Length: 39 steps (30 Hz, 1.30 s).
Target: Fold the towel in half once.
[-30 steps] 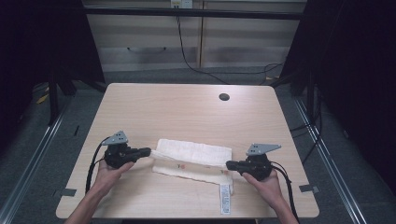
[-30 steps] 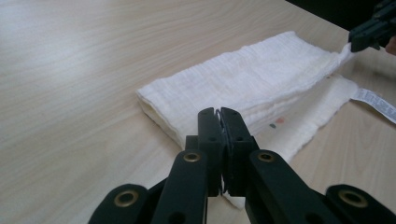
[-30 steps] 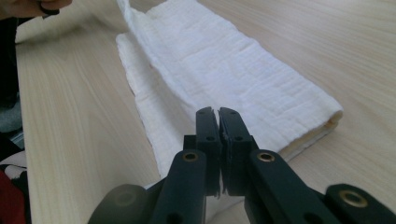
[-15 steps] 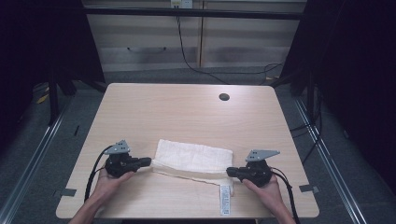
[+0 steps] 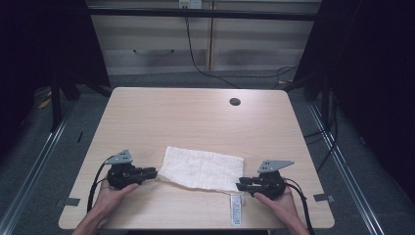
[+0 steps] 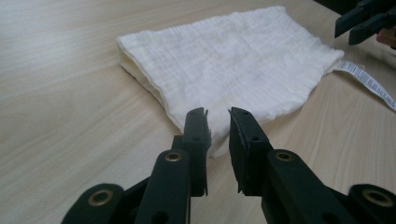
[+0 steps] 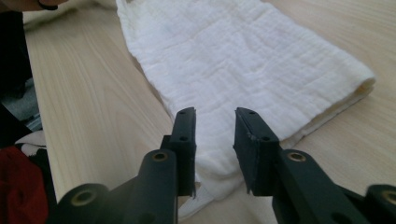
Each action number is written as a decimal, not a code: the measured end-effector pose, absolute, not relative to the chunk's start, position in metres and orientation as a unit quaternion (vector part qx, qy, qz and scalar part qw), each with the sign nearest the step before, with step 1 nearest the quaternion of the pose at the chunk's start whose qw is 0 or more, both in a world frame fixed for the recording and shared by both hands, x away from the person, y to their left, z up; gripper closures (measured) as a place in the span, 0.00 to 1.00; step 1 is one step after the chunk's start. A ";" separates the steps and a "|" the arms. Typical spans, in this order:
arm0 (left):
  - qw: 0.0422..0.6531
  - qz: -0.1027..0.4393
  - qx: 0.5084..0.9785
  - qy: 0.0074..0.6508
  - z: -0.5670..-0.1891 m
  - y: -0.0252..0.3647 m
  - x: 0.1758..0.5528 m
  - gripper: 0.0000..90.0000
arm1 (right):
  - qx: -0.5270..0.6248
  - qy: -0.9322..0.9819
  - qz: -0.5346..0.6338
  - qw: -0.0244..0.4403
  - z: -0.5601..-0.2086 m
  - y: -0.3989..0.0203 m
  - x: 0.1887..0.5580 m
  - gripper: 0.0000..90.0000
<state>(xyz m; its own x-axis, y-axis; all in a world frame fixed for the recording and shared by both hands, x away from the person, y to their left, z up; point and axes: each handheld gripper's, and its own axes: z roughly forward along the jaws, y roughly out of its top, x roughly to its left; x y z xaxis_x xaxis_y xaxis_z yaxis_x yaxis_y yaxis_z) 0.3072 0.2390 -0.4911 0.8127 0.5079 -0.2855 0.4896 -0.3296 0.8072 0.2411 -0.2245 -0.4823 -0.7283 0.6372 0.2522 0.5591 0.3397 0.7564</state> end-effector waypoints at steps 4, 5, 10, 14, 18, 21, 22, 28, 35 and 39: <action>0.501 0.019 0.805 0.318 -0.486 0.245 0.310 0.78 | 0.377 0.806 0.454 0.049 -0.478 -0.228 0.243 0.73; 0.502 0.023 0.801 0.324 -0.484 0.246 0.312 0.77 | 0.379 0.805 0.455 0.050 -0.478 -0.229 0.246 0.72; 0.504 0.025 0.795 0.337 -0.479 0.242 0.326 0.80 | 0.386 0.804 0.448 0.056 -0.478 -0.226 0.261 0.72; 0.483 0.029 0.813 0.325 -0.478 0.223 0.340 0.81 | 0.395 0.810 0.427 0.073 -0.481 -0.225 0.282 0.74; 0.456 0.027 0.833 0.313 -0.486 0.201 0.353 0.83 | 0.397 0.815 0.414 0.077 -0.486 -0.224 0.298 0.78; 0.422 0.025 0.854 0.304 -0.500 0.190 0.351 0.85 | 0.400 0.821 0.401 0.070 -0.493 -0.219 0.304 0.78; 0.417 0.028 0.857 0.300 -0.504 0.188 0.349 0.85 | 0.399 0.826 0.393 0.070 -0.495 -0.218 0.304 0.78; 0.414 0.025 0.859 0.300 -0.504 0.195 0.338 0.86 | 0.391 0.836 0.378 0.068 -0.501 -0.212 0.309 0.79; 0.399 0.040 0.864 0.305 -0.499 0.204 0.310 0.83 | 0.380 0.839 0.384 0.068 -0.502 -0.199 0.316 0.77; 0.433 0.032 0.846 0.311 -0.494 0.213 0.307 0.86 | 0.352 0.853 0.379 0.074 -0.501 -0.188 0.305 0.77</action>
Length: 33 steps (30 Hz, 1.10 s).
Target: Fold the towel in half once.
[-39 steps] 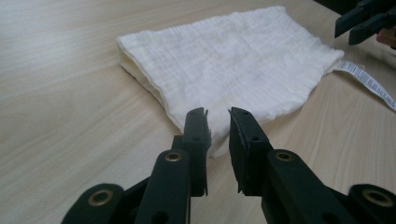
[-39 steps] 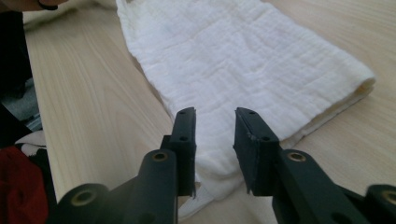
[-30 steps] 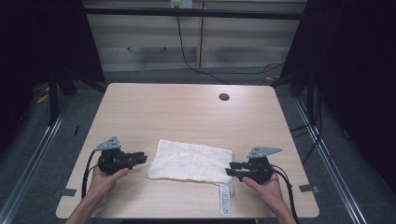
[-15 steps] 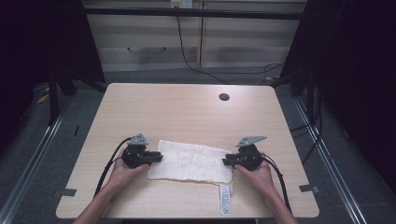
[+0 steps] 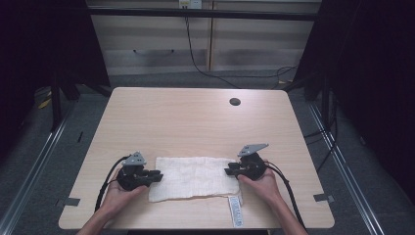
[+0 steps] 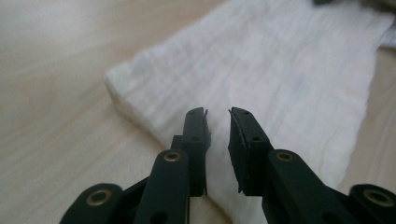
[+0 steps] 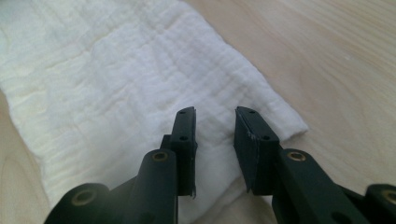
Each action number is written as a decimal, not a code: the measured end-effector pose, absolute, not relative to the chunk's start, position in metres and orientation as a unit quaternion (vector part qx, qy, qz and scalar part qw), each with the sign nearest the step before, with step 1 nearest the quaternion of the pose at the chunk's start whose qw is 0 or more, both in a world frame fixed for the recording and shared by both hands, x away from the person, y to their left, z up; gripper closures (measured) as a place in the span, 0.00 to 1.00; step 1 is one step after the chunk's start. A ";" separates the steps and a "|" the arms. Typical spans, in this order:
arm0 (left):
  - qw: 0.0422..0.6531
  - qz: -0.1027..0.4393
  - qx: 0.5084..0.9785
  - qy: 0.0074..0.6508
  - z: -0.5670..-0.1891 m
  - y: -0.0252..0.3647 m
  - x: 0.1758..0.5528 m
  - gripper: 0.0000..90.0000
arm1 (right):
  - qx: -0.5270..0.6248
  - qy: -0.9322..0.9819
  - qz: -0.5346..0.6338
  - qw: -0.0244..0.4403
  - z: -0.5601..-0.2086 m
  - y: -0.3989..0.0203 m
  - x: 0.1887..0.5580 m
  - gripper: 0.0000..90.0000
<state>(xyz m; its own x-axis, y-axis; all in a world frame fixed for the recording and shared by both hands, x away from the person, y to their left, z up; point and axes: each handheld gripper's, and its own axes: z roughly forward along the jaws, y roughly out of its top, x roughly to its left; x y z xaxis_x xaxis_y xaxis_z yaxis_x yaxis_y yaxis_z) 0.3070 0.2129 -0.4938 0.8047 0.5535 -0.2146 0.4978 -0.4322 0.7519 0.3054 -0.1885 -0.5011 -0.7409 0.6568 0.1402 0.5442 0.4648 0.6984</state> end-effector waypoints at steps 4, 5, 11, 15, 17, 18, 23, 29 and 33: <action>0.432 0.032 0.842 0.321 -0.497 0.210 0.319 0.87 | 0.352 0.851 0.384 0.064 -0.501 -0.188 0.307 0.75; 0.423 0.037 0.846 0.322 -0.499 0.209 0.320 0.87 | 0.355 0.850 0.385 0.063 -0.500 -0.189 0.307 0.75; 0.416 0.032 0.852 0.316 -0.503 0.209 0.324 0.87 | 0.385 0.818 0.422 0.075 -0.485 -0.212 0.320 0.76; 0.413 0.037 0.854 0.315 -0.504 0.207 0.321 0.87 | 0.398 0.815 0.416 0.070 -0.489 -0.218 0.332 0.76; 0.415 0.034 0.852 0.316 -0.504 0.208 0.322 0.87 | 0.393 0.820 0.412 0.062 -0.495 -0.216 0.335 0.75; 0.417 0.033 0.852 0.317 -0.504 0.208 0.322 0.87 | 0.392 0.822 0.409 0.058 -0.497 -0.214 0.336 0.75; 0.419 0.030 0.850 0.317 -0.505 0.209 0.322 0.86 | 0.389 0.827 0.403 0.051 -0.504 -0.210 0.338 0.74; 0.425 0.022 0.848 0.316 -0.506 0.210 0.323 0.84 | 0.384 0.829 0.404 0.048 -0.506 -0.207 0.338 0.81; 0.428 0.017 0.844 0.323 -0.504 0.212 0.323 0.75 | 0.378 0.833 0.402 0.044 -0.507 -0.204 0.337 0.93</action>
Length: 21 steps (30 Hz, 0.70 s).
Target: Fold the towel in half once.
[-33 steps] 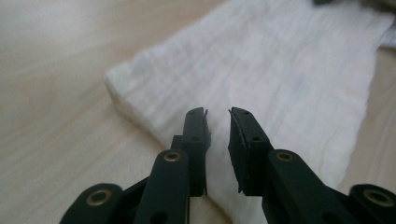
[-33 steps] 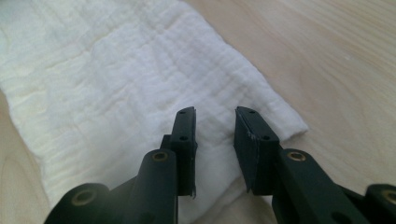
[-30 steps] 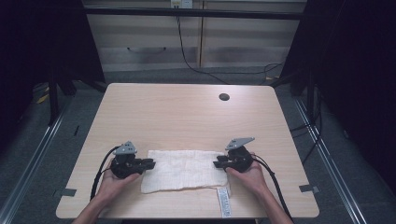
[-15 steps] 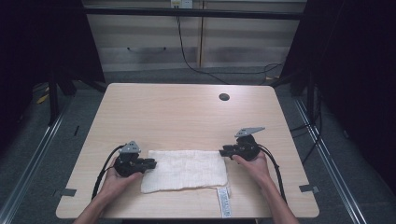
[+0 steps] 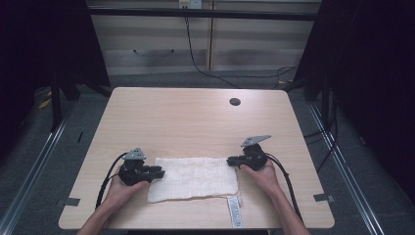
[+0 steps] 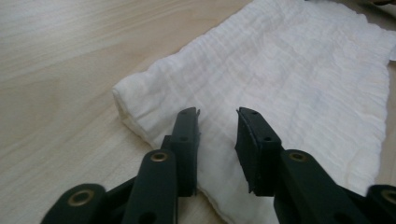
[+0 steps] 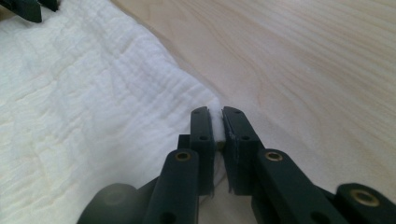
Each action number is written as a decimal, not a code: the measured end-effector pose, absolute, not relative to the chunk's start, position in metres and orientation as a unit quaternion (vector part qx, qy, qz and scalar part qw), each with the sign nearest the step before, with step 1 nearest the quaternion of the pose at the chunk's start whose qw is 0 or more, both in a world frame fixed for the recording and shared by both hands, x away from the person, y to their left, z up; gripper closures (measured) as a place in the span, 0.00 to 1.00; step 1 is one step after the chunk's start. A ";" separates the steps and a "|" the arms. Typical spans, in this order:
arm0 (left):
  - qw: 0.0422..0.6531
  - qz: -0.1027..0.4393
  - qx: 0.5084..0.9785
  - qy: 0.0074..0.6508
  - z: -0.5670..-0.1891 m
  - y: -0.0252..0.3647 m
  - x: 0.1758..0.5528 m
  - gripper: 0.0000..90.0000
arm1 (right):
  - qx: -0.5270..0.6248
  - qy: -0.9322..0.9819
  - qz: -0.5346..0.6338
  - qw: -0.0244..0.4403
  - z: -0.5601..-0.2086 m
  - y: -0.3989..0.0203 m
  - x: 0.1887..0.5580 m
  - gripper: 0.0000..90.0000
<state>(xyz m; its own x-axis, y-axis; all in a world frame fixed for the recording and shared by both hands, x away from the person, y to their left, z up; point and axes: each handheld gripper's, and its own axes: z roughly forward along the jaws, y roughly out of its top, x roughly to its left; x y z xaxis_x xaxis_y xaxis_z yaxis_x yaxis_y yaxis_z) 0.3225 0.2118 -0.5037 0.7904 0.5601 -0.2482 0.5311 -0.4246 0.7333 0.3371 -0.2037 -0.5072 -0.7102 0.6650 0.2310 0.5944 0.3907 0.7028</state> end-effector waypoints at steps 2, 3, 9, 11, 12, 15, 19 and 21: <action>0.434 0.016 0.842 0.319 -0.500 0.213 0.323 0.71 | 0.383 0.828 0.408 0.035 -0.508 -0.204 0.338 0.95; 0.440 0.020 0.839 0.318 -0.496 0.215 0.324 0.70 | 0.384 0.827 0.408 0.034 -0.508 -0.204 0.338 0.95; 0.474 0.029 0.807 0.351 -0.481 0.232 0.344 0.70 | 0.384 0.828 0.407 0.034 -0.508 -0.204 0.338 0.95; 0.455 0.038 0.817 0.353 -0.483 0.232 0.353 0.74 | 0.385 0.827 0.408 0.033 -0.508 -0.205 0.339 0.95; 0.457 0.036 0.814 0.358 -0.485 0.233 0.357 0.74 | 0.385 0.827 0.407 0.032 -0.508 -0.205 0.339 0.95; 0.438 0.034 0.823 0.360 -0.493 0.229 0.368 0.72 | 0.382 0.829 0.408 0.036 -0.508 -0.204 0.339 0.95; 0.442 0.029 0.822 0.357 -0.498 0.224 0.373 0.65 | 0.383 0.829 0.406 0.036 -0.508 -0.204 0.340 0.95; 0.438 0.025 0.828 0.350 -0.501 0.221 0.372 0.64 | 0.385 0.826 0.410 0.034 -0.509 -0.204 0.340 0.95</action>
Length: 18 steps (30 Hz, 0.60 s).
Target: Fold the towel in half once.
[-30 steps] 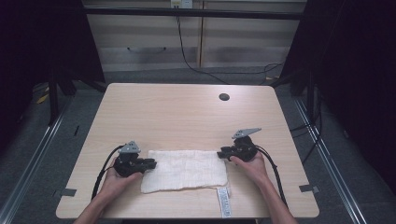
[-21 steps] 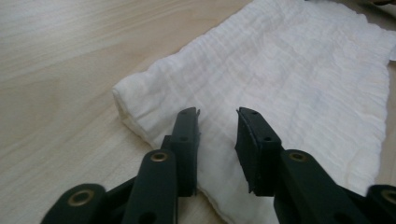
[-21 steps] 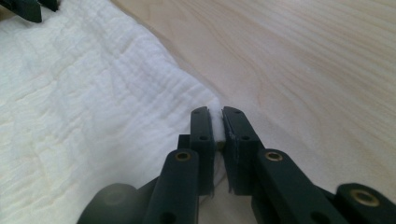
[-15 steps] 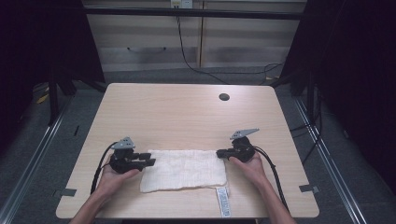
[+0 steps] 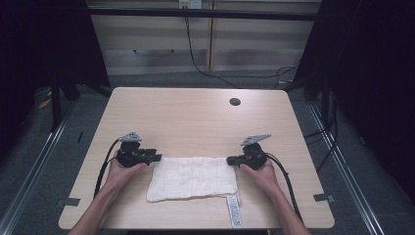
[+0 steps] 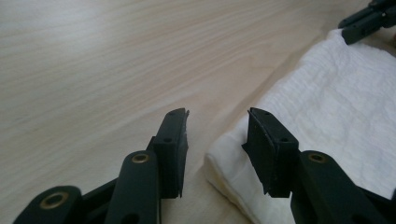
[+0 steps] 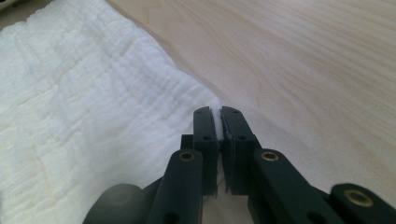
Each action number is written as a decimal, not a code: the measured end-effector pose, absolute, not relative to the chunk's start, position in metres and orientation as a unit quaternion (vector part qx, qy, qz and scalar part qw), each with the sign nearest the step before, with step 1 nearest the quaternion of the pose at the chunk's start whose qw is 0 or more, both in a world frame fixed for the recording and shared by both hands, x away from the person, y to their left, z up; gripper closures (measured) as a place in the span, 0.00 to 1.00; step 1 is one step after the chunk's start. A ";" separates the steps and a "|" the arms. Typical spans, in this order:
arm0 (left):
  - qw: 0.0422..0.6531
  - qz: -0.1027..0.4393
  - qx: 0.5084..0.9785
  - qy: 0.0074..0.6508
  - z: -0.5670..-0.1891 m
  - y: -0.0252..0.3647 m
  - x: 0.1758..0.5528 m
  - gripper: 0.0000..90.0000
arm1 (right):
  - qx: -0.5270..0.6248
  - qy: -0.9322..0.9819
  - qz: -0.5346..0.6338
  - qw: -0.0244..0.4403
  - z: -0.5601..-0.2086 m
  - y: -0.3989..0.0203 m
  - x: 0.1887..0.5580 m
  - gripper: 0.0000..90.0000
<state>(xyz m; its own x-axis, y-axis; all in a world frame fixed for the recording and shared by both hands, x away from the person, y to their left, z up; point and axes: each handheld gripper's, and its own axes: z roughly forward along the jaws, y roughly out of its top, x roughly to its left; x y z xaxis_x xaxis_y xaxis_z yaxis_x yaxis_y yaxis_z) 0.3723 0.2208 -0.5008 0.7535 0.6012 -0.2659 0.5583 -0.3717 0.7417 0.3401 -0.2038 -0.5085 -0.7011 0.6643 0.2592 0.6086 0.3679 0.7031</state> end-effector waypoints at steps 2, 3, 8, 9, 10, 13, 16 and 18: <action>0.430 0.026 0.832 0.348 -0.503 0.220 0.373 0.64 | 0.386 0.826 0.410 0.034 -0.509 -0.204 0.340 0.95; 0.427 0.023 0.835 0.347 -0.504 0.220 0.373 0.64 | 0.386 0.826 0.410 0.033 -0.509 -0.204 0.340 0.95; 0.421 0.025 0.844 0.333 -0.506 0.219 0.370 0.64 | 0.391 0.824 0.409 0.031 -0.509 -0.204 0.340 0.95; 0.418 0.031 0.846 0.329 -0.506 0.219 0.369 0.66 | 0.392 0.824 0.408 0.032 -0.508 -0.204 0.340 0.95; 0.417 0.031 0.848 0.325 -0.506 0.218 0.368 0.68 | 0.392 0.823 0.410 0.033 -0.509 -0.204 0.340 0.95; 0.415 0.032 0.855 0.308 -0.506 0.215 0.365 0.77 | 0.392 0.823 0.411 0.033 -0.509 -0.204 0.340 0.95; 0.412 0.029 0.858 0.304 -0.507 0.213 0.365 0.88 | 0.393 0.823 0.409 0.035 -0.508 -0.204 0.339 0.95; 0.413 0.025 0.857 0.307 -0.507 0.214 0.365 0.94 | 0.391 0.824 0.408 0.037 -0.508 -0.205 0.338 0.95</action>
